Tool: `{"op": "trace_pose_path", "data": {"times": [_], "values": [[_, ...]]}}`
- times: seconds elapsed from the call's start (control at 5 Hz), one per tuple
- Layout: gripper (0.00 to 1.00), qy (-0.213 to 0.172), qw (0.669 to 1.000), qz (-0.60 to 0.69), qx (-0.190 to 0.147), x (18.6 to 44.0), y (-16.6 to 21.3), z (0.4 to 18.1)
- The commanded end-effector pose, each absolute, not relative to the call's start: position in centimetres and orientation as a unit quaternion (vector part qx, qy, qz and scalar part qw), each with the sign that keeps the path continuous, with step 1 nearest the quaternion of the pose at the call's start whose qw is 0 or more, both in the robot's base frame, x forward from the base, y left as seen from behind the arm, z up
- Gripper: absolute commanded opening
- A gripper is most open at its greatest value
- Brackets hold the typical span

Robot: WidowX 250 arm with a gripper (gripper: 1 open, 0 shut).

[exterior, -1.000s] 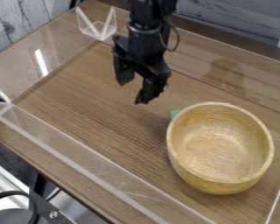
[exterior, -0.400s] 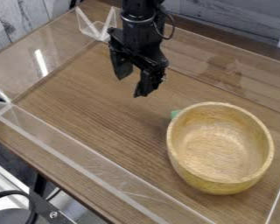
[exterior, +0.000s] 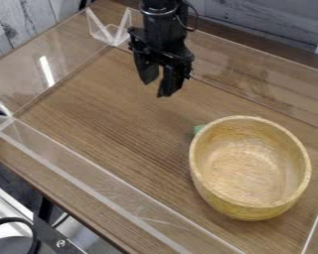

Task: Remove the green block from inside the brown bowl and put it on the table

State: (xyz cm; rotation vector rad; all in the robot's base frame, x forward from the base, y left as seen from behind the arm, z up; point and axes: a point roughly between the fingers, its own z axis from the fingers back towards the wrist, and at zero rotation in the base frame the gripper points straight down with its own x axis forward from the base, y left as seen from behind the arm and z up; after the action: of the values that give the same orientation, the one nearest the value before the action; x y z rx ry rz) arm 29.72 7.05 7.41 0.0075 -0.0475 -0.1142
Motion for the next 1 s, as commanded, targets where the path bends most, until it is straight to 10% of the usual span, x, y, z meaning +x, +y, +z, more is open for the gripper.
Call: {"op": "trace_pose_path", "data": {"times": [0.0, 0.2, 0.8], "values": [[1.0, -0.046, 0.998, -0.037, 0.014, 29.7, 7.2, 8.6], [0.0, -0.035, 0.999, -0.018, 0.016, 27.8, 7.0, 7.6], [0.0, 0.006, 0.999, -0.03, 0.01, 27.4, 6.1, 4.9]]}}
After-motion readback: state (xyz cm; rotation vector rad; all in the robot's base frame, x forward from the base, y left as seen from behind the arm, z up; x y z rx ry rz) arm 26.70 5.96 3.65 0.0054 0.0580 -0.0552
